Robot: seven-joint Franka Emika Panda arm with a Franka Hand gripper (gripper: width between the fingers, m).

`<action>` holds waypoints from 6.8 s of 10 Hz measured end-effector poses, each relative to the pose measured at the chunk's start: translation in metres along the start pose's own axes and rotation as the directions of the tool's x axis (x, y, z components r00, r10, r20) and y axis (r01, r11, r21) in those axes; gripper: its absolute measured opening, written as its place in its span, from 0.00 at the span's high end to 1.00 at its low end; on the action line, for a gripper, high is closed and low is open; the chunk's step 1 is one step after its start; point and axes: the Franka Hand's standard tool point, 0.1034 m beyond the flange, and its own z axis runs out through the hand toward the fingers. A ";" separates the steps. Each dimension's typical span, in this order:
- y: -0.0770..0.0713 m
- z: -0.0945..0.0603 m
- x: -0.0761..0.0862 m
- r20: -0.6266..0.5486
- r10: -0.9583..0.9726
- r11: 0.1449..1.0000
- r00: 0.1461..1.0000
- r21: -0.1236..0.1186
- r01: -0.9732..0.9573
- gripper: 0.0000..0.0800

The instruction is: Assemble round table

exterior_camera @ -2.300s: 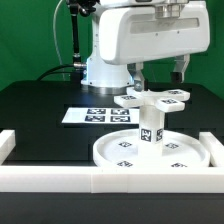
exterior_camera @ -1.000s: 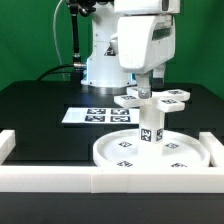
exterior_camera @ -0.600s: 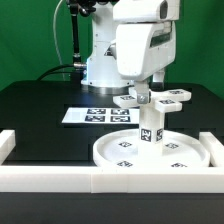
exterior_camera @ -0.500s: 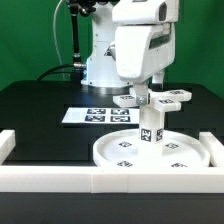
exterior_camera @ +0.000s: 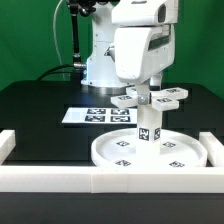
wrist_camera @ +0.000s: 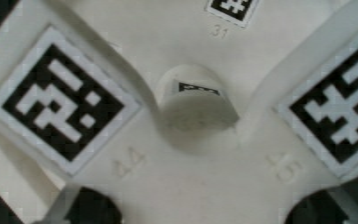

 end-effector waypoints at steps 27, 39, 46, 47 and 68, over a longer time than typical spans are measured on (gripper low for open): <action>-0.002 0.001 0.004 0.052 0.662 -0.748 -0.747 0.099 -0.656 0.45; 0.003 -0.005 0.005 0.168 0.064 -0.997 -0.984 0.052 -0.056 0.26; 0.003 -0.027 0.014 0.200 0.317 -0.948 -0.927 0.092 -0.304 0.19; 0.000 -0.029 0.020 0.187 0.463 -0.886 -0.866 0.074 -0.458 0.19; 0.009 -0.031 0.018 0.002 0.518 0.855 0.856 0.043 -0.517 0.19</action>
Offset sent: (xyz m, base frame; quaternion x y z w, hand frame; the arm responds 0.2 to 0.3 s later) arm 0.0000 0.0000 0.0000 0.0000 0.0000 0.0650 0.9979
